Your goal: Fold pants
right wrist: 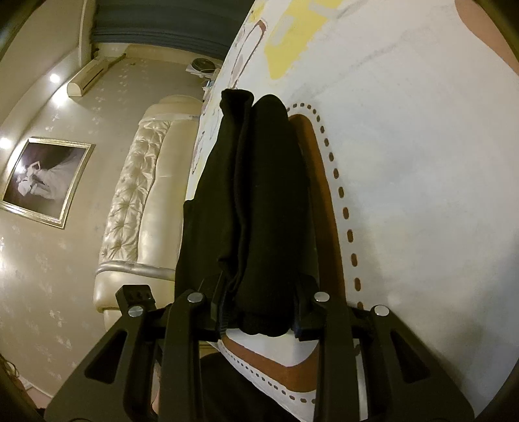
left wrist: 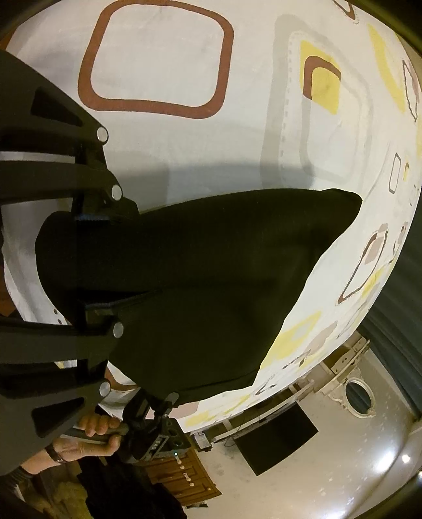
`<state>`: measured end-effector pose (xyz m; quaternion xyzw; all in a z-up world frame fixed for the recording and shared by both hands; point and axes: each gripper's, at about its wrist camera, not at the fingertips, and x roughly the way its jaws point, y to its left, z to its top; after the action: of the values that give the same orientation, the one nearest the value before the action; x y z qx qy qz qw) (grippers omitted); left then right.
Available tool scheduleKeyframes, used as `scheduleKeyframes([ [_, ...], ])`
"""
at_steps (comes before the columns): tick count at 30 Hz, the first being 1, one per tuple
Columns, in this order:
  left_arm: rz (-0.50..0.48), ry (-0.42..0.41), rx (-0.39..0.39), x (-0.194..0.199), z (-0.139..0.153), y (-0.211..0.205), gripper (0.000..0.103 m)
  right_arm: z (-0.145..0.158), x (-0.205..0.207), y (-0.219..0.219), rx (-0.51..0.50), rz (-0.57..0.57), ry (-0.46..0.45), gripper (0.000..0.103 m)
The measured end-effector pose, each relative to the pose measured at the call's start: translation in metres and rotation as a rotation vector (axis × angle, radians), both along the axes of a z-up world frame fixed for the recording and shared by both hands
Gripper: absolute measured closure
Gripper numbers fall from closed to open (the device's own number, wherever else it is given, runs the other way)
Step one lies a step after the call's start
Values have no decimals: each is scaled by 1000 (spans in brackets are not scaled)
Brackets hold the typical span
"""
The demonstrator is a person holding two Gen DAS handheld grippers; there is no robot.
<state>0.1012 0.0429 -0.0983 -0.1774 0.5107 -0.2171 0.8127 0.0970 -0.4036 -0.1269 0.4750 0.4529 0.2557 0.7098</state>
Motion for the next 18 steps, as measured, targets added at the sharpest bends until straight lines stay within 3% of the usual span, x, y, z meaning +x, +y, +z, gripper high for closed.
scheduleKeyframes([
  [18,-1,11,-32,2,-2,6,52,-4,-2,-2,27,-3,-6,71],
])
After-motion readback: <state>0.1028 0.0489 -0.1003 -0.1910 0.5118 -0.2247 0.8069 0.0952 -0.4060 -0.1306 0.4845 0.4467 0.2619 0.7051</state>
